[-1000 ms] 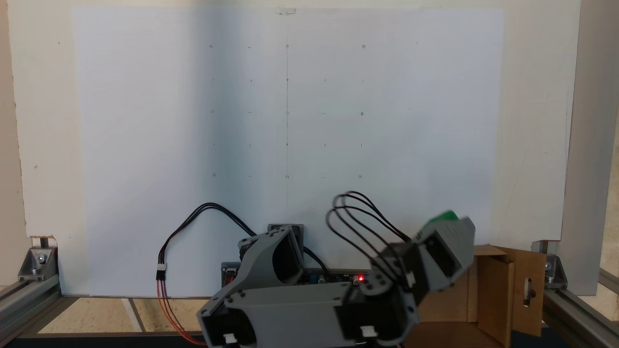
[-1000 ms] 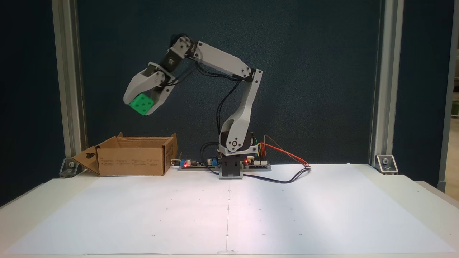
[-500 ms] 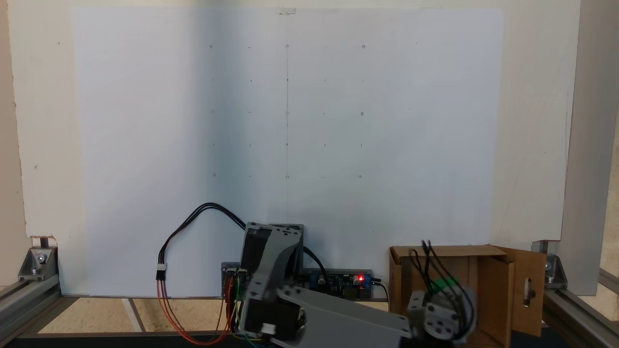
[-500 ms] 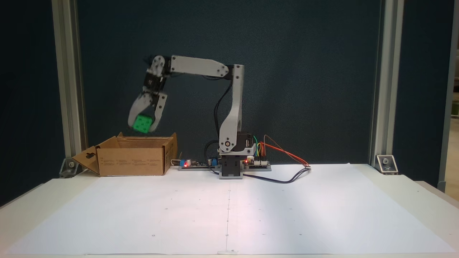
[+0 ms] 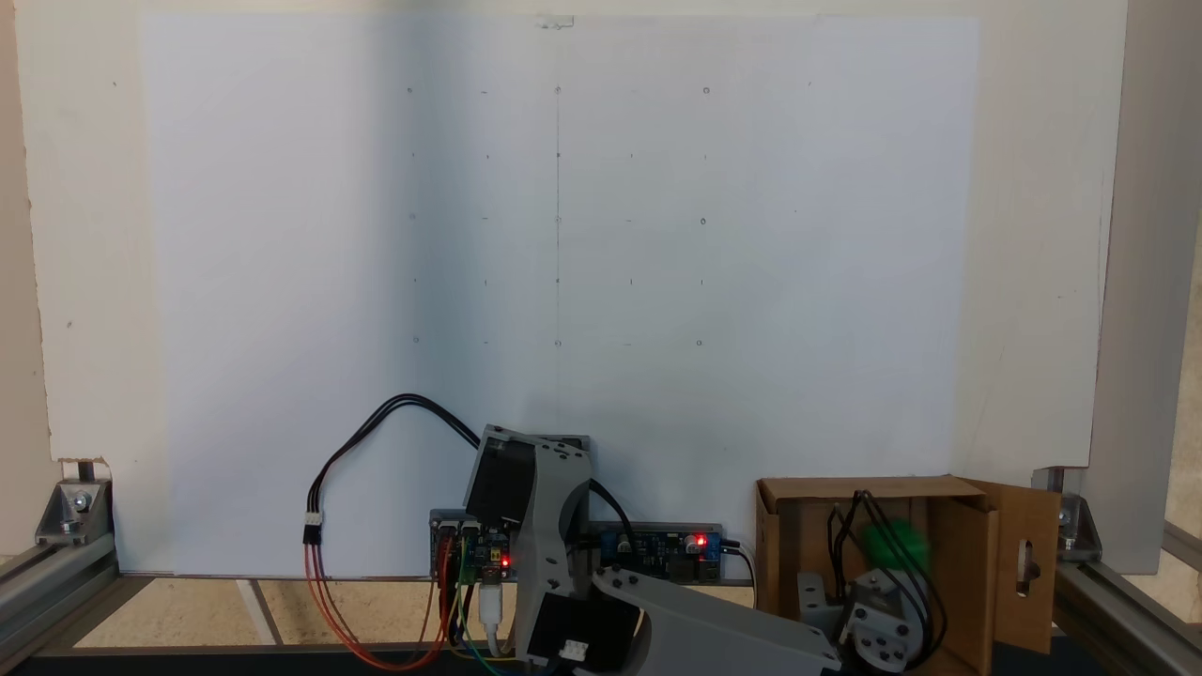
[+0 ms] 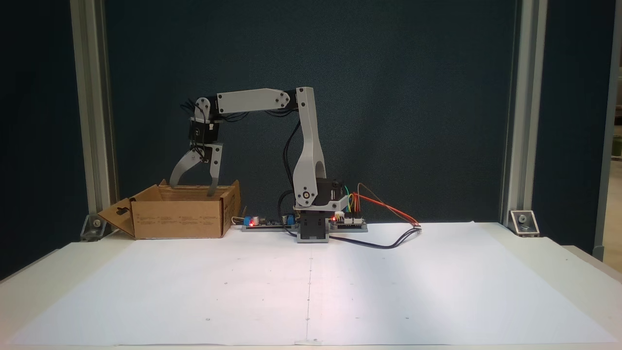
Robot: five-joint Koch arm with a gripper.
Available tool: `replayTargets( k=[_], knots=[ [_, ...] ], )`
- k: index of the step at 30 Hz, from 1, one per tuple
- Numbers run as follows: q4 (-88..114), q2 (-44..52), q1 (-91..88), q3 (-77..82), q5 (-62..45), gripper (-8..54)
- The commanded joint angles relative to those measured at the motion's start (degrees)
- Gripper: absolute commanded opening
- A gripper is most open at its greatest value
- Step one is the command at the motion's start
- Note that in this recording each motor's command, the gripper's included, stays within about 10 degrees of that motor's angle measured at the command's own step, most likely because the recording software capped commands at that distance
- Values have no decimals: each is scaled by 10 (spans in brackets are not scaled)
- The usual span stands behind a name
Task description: Grasp a green dice and put it in the bin.
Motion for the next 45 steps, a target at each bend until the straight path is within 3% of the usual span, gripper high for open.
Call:
replayTargets(
  k=[1, 7, 12, 22, 33, 45],
  knots=[
    [-17, 7, 2, -12, -20, 425],
    [-106, 84, -70, -13, 154, 426],
    [-124, 200, -261, -12, 277, 435],
    [-128, 312, -673, 4, 285, 437],
    [-270, 384, -1121, 179, 284, 437],
    [-574, 510, -1076, 502, 282, 453]
  ],
)
